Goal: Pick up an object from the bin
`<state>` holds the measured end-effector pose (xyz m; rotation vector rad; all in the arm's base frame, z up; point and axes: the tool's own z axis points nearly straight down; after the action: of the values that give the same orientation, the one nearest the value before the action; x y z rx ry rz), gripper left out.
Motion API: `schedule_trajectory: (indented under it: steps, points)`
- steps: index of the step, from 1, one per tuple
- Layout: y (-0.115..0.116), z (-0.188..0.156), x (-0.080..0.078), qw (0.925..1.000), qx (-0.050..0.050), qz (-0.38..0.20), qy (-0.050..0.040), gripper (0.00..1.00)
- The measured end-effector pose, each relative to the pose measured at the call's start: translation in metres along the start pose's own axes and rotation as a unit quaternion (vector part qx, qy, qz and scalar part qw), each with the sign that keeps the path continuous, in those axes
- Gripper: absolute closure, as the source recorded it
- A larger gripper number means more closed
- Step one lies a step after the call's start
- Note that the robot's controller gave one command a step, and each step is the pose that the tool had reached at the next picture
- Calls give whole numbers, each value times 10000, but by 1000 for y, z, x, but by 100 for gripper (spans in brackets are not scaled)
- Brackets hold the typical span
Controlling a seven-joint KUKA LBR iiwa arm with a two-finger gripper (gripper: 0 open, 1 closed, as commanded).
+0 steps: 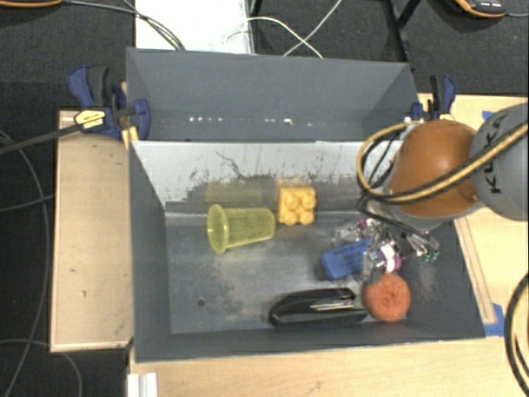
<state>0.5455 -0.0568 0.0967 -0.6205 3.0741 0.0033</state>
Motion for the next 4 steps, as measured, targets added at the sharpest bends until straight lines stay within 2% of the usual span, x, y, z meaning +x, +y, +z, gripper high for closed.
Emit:
schedule_trajectory:
  steps: [2, 3, 4]
  points:
    - [-1, -16, -2, 10000, 15, 12, -30, 100]
    - [1, -25, 0, 10000, -10, 21, 11, 100]
    - [0, -49, 0, 10000, 0, 21, -3, 100]
